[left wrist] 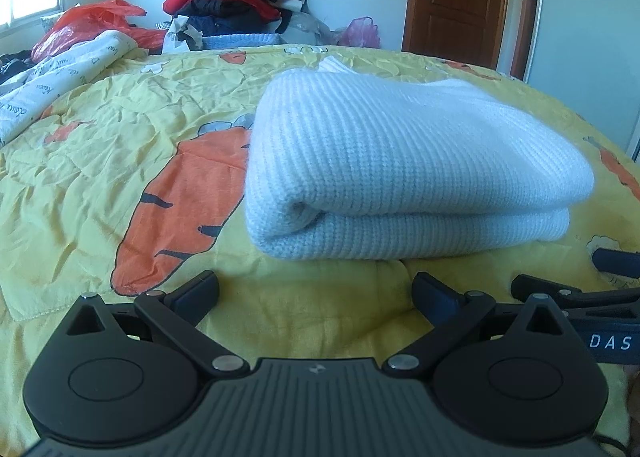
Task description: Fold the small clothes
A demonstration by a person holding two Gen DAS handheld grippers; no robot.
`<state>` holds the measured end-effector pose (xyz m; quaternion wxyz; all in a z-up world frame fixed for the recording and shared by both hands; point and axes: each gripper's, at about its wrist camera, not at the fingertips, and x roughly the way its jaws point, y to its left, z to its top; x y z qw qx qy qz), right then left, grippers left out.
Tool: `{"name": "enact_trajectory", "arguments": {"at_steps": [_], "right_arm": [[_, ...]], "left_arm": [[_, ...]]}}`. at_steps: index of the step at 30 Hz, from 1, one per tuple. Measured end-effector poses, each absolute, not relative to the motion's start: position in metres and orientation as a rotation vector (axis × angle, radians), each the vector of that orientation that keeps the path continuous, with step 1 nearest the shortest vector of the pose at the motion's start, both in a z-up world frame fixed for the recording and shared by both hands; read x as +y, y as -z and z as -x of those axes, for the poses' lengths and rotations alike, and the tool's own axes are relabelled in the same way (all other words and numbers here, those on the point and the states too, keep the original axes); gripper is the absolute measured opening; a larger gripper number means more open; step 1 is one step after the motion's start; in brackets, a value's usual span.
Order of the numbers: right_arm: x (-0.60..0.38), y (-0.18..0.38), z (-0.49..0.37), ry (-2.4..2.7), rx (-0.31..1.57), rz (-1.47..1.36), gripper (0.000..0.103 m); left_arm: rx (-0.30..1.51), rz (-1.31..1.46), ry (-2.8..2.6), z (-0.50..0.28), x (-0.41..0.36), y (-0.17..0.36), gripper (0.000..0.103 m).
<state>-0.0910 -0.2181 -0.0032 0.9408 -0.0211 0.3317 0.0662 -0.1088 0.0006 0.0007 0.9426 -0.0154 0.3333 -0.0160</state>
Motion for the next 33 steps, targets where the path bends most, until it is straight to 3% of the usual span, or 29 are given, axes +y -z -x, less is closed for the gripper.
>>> {"name": "enact_trajectory", "arguments": {"at_steps": [33], "right_arm": [[-0.2181,0.004,0.0932,-0.126,0.666,0.036,0.103]], "left_arm": [[0.684,0.016,0.029,0.1071,-0.0004,-0.0001,0.103]]}}
